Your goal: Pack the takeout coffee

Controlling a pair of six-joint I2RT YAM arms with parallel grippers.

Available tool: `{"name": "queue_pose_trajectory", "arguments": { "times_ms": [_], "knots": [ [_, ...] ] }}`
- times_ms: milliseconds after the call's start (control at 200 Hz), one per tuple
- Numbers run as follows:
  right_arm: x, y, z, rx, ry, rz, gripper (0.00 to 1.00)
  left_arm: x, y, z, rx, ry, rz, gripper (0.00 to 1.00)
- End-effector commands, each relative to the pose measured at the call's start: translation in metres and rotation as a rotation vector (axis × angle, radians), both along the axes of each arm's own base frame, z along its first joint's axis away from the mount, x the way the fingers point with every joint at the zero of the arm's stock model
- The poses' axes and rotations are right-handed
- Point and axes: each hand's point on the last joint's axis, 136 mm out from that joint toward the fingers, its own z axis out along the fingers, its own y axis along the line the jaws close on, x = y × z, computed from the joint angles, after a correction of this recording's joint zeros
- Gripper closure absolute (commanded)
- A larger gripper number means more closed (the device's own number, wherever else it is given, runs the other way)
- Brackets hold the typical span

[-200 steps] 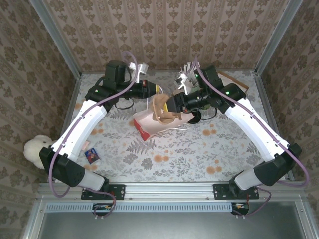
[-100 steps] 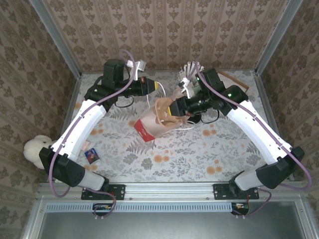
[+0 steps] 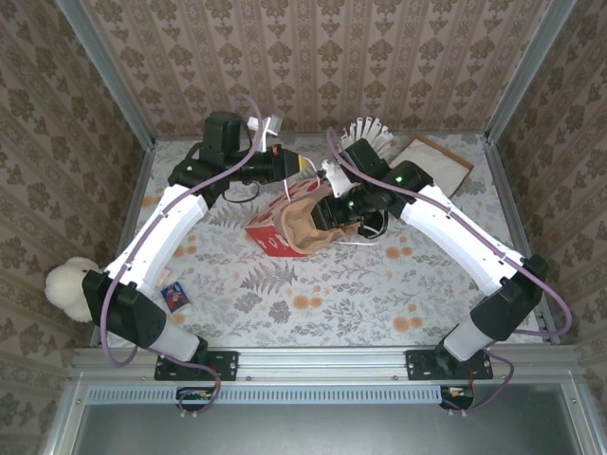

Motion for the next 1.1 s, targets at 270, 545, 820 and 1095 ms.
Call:
{"name": "queue_pose_trajectory", "arguments": {
  "times_ms": [270, 545, 820, 1095],
  "knots": [
    [-0.052, -0.007, 0.042, 0.104, -0.007, 0.151, 0.58, -0.042, -0.025, 0.036, -0.15, 0.08, -0.201, 1.0],
    [-0.064, -0.001, 0.051, 0.229, 0.002, 0.137, 0.57, -0.055, -0.032, 0.042, -0.206, 0.099, -0.231, 1.0],
    [-0.036, -0.019, -0.007, -0.017, 0.053, 0.036, 0.57, -0.033, -0.03, 0.012, -0.183, 0.149, -0.234, 1.0],
    [-0.014, -0.045, -0.02, -0.214, 0.055, -0.143, 0.57, -0.021, -0.025, 0.004, -0.174, 0.156, -0.232, 1.0]
  ]
}}
